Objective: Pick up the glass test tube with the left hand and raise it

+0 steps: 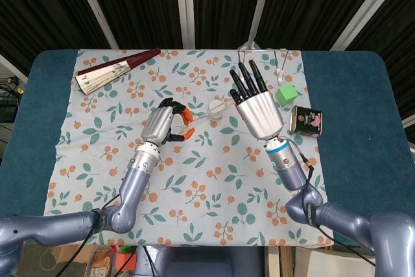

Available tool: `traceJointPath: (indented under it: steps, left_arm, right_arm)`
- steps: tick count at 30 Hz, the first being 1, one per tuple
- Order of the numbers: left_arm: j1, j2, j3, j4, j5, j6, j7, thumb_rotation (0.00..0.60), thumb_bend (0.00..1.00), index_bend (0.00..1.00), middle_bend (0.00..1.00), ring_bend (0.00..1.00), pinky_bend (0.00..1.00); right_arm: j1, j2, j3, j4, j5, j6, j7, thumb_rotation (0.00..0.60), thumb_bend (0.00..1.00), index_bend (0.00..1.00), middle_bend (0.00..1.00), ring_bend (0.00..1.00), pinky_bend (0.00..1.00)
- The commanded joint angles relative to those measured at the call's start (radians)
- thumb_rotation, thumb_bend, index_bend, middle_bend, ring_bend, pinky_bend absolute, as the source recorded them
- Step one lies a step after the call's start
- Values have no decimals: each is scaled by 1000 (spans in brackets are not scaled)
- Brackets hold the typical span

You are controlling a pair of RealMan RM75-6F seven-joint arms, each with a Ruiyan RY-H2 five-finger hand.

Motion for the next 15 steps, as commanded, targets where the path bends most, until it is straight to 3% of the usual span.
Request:
traceJointPath:
  steps: [1,15]
  left_arm:
    - [0,0,0,0,-1,0,1,600,679,671,717,240,99]
    - [-6,1,3,0,-9,-5,9,600,679,671,717,240,107]
  right_arm:
    - [1,0,-1,-1,-1,0,-1,600,461,724,225,0,0]
    - [-1,-1,-8,-4,-7,-4,0,600,460,724,226,0,0]
